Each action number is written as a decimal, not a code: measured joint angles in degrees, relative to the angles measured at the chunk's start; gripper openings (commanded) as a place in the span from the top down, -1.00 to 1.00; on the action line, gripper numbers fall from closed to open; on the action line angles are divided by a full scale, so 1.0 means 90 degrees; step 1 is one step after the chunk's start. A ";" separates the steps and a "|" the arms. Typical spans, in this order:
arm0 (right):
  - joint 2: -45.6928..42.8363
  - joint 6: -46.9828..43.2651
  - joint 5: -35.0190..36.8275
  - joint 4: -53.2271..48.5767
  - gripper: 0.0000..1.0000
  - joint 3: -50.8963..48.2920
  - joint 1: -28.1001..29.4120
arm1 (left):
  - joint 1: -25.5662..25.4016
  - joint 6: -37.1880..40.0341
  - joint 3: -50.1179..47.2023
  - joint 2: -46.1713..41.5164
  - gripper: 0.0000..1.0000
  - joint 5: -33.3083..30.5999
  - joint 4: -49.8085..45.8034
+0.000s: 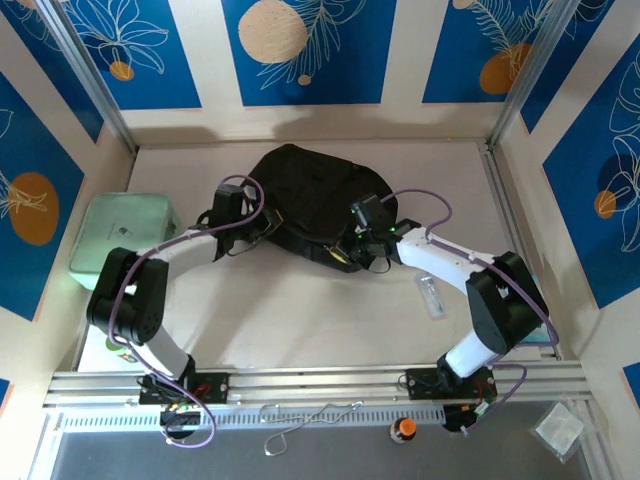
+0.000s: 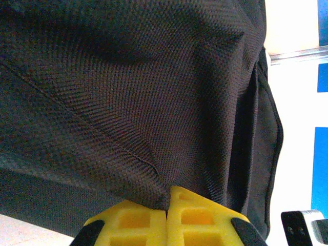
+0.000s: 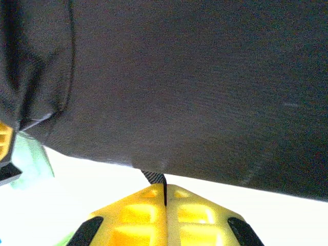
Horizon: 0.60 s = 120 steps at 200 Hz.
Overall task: Pack the student bag
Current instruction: Zip the student bag at the top-center of the table.
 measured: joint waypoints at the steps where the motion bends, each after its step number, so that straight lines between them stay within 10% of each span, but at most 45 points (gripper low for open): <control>1: -0.0007 -0.0002 0.0012 -0.0007 1.00 -0.0007 0.0000 | 0.0002 0.0002 0.0000 0.0000 1.00 0.0000 -0.0002; 120: -0.1426 -0.0362 0.1853 -0.1389 1.00 -0.0656 -0.0236 | 0.0024 0.0109 -0.0002 0.0282 1.00 -0.0168 -0.0073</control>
